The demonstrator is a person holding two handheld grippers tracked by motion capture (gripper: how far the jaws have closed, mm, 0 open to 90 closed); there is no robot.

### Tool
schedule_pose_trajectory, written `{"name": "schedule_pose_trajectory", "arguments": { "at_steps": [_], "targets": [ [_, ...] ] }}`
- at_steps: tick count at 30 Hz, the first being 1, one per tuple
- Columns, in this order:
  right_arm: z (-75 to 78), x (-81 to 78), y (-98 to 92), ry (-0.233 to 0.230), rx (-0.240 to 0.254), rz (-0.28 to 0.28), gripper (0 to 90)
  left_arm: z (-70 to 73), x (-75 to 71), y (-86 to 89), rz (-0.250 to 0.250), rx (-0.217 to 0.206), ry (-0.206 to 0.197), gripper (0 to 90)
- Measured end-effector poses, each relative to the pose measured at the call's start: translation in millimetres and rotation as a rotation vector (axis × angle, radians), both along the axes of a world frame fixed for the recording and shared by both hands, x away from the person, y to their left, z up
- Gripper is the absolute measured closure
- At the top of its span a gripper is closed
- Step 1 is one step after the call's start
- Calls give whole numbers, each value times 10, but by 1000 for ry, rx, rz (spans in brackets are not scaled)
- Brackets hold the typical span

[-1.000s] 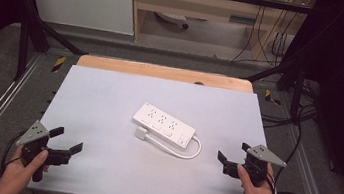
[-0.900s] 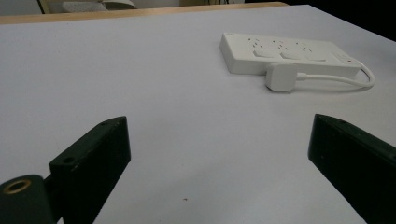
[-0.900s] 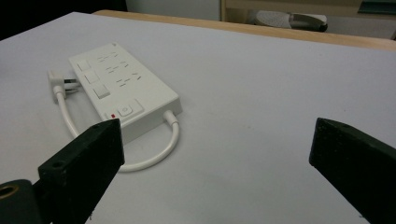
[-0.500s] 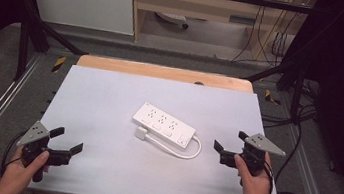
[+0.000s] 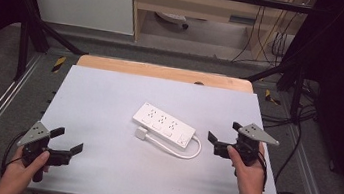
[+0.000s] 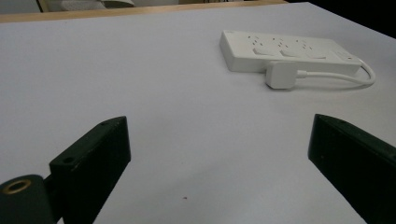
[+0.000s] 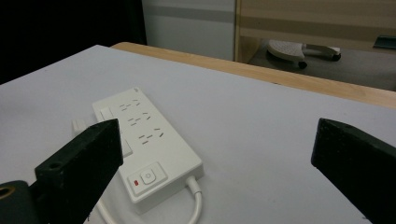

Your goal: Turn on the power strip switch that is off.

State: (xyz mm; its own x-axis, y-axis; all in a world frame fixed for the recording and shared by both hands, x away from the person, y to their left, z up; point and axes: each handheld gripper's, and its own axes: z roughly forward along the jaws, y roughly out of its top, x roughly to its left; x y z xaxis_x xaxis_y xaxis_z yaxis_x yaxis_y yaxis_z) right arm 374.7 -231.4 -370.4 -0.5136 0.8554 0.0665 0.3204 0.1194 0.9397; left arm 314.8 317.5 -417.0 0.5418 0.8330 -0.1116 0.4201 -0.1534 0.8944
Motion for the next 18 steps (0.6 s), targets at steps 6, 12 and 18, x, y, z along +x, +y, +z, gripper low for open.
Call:
{"name": "schedule_pose_trajectory", "arguments": {
  "at_steps": [6,12,18],
  "targets": [
    [16,52,77,-8,-15,11,25,-8,8,-13,-5,5,3,58],
    [12,102,160,-9,-26,18,28,-7,1,-1,0,2,6,58],
    [-32,157,266,15,-29,34,27,-10,5,-26,-11,14,6,58]
  ]
}}
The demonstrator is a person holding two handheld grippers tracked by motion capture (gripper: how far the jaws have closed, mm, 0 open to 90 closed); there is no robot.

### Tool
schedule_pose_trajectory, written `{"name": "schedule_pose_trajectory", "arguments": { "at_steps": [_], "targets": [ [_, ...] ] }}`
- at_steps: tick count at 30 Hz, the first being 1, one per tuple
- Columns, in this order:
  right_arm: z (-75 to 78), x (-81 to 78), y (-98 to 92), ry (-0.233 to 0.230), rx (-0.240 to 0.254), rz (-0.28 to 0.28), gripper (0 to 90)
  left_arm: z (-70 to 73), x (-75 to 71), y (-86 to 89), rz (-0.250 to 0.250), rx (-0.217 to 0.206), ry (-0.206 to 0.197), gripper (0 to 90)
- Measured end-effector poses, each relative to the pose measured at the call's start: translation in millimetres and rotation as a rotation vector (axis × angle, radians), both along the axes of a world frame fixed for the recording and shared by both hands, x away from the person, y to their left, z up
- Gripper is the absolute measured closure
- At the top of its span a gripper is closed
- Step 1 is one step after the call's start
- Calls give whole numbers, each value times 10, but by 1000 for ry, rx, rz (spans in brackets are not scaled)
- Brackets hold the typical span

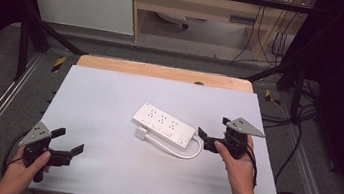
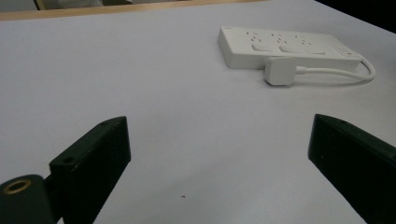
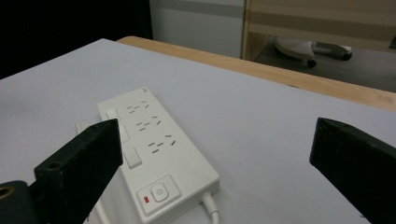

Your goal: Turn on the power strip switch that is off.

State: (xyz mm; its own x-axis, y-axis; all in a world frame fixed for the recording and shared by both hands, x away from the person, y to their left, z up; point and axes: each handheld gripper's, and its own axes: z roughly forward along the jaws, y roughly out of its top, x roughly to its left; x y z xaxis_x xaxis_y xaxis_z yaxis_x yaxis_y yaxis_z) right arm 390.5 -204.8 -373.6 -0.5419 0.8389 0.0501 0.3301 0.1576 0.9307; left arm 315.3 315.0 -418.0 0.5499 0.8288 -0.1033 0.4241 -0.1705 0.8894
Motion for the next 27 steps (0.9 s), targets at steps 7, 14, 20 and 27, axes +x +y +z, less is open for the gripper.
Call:
{"name": "schedule_pose_trajectory", "arguments": {
  "at_steps": [7,14,20,27],
  "targets": [
    [-34,116,133,17,-14,7,45,1,3,2,1,-6,5,60],
    [-60,151,195,21,3,0,80,6,2,-13,-4,2,-3,59],
    [-74,171,222,12,32,8,166,0,4,-11,2,-5,3,60],
    [-86,170,283,-5,36,29,309,2,6,-20,-4,-5,2,60]
  ]
}}
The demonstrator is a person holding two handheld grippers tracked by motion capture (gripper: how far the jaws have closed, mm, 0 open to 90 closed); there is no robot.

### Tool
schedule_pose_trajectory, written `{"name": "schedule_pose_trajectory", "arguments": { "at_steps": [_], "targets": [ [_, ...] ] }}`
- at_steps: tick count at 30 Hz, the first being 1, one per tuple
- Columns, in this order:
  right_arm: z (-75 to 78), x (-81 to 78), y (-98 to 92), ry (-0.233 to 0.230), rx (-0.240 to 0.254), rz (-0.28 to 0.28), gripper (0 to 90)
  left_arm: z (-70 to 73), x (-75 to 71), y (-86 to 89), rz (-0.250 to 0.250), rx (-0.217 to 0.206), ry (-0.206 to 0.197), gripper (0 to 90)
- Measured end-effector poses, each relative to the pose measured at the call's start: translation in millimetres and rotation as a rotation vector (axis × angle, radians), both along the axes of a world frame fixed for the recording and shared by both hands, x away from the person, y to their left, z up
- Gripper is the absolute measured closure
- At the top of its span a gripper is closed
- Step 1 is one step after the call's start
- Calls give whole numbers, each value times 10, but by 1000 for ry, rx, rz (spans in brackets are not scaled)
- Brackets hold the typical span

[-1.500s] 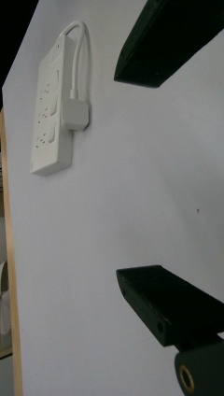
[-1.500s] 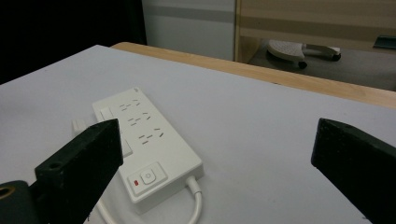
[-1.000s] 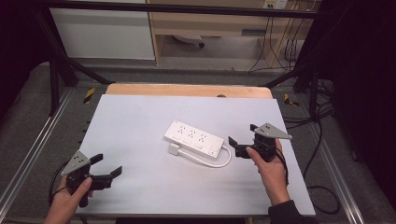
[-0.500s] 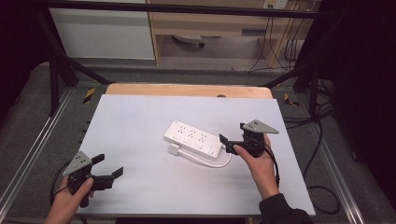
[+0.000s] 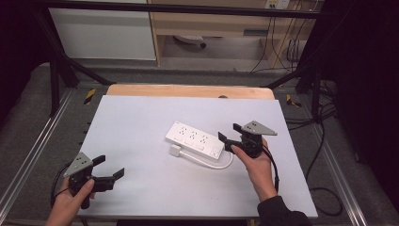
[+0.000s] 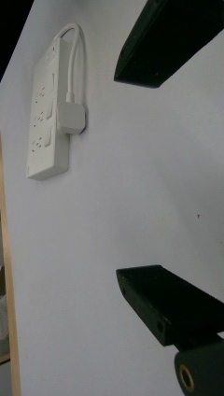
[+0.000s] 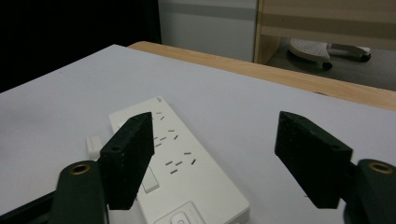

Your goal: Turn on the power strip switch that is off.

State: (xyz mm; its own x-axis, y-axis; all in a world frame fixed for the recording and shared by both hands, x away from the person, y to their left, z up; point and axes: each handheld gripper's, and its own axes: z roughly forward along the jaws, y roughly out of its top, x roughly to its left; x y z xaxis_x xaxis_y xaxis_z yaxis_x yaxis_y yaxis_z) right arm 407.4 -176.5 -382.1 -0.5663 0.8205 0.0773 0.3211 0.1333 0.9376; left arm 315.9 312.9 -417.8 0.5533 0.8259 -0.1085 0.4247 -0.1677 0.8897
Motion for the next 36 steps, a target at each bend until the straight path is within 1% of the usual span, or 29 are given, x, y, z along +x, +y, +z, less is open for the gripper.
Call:
{"name": "schedule_pose_trajectory", "arguments": {
  "at_steps": [8,9,10,11,12,13,14,15,21,25,30,34,36],
  "targets": [
    [-29,18,99,-15,-14,2,505,3,-8,3,0,7,-4,60],
    [-38,24,117,-18,-16,0,556,3,-8,2,-1,9,-4,60],
    [-43,29,122,-21,-15,-1,582,3,-7,-1,-1,9,-2,60],
    [-43,29,122,-21,-15,-1,582,3,-7,-1,-1,9,-2,60],
    [-55,37,132,-24,-14,1,636,2,-6,-1,-2,9,-2,60],
    [-55,37,132,-24,-14,1,636,2,-5,-1,-2,10,-2,60],
    [-66,45,149,-28,-14,5,674,2,-4,0,-3,11,-2,60],
    [-66,45,149,-28,-14,5,674,1,-4,-1,-3,10,-1,60],
    [-104,51,215,-41,-21,21,754,1,-7,-2,-5,12,-1,60],
    [-138,53,254,-48,-21,29,772,-2,-4,-6,-5,14,-1,60],
    [-177,62,317,-44,-26,48,800,-5,-2,-9,-9,11,2,60],
    [-213,70,365,-30,-26,65,836,-4,-3,-9,-13,14,2,60],
    [-236,74,394,-27,-35,74,858,-5,-2,-10,-13,15,2,60]
  ]
}}
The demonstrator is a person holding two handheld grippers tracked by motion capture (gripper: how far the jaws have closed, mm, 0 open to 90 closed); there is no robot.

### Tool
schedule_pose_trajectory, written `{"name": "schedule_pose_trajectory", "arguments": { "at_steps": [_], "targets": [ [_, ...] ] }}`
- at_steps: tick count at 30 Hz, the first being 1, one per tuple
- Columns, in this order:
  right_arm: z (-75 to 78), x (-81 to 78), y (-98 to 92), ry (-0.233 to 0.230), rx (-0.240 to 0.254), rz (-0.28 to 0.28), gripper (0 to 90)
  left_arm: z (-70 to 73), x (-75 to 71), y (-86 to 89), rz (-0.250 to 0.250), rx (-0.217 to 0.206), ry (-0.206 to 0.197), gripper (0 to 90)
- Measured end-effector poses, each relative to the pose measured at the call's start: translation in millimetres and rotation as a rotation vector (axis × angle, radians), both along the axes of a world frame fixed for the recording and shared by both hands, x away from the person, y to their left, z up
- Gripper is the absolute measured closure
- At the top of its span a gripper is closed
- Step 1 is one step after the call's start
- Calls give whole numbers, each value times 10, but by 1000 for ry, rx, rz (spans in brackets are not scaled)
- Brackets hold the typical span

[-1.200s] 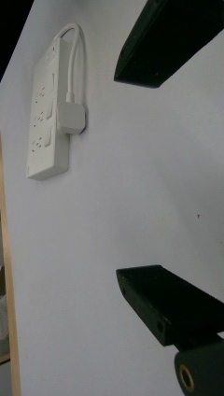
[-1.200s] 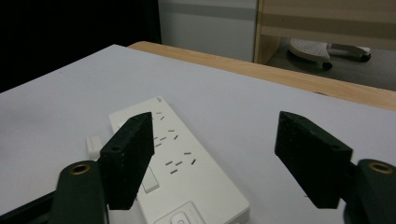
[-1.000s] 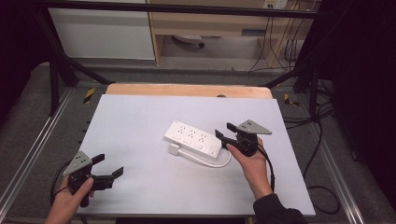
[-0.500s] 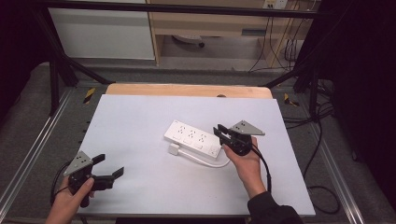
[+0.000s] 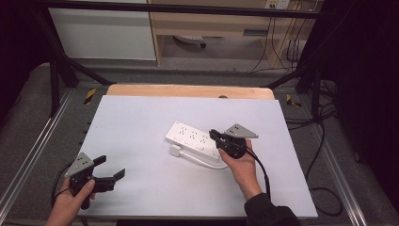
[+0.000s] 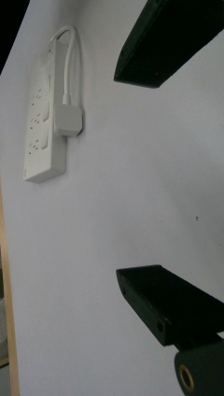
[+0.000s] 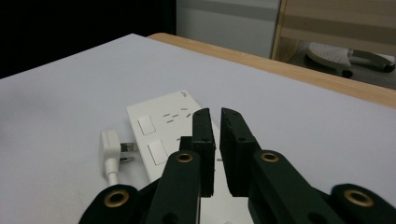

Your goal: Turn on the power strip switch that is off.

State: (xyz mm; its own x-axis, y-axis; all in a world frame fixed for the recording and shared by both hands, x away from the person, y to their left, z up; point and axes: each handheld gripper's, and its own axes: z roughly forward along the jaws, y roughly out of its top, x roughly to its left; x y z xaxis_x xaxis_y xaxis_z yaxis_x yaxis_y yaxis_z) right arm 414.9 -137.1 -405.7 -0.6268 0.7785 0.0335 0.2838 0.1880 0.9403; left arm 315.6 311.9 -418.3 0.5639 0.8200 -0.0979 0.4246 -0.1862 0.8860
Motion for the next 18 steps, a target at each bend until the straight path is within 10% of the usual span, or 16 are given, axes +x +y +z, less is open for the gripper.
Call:
{"name": "schedule_pose_trajectory", "arguments": {
  "at_steps": [18],
  "targets": [
    [-133,10,130,54,-40,37,900,-4,2,-3,-1,-1,3,60]
  ]
}}
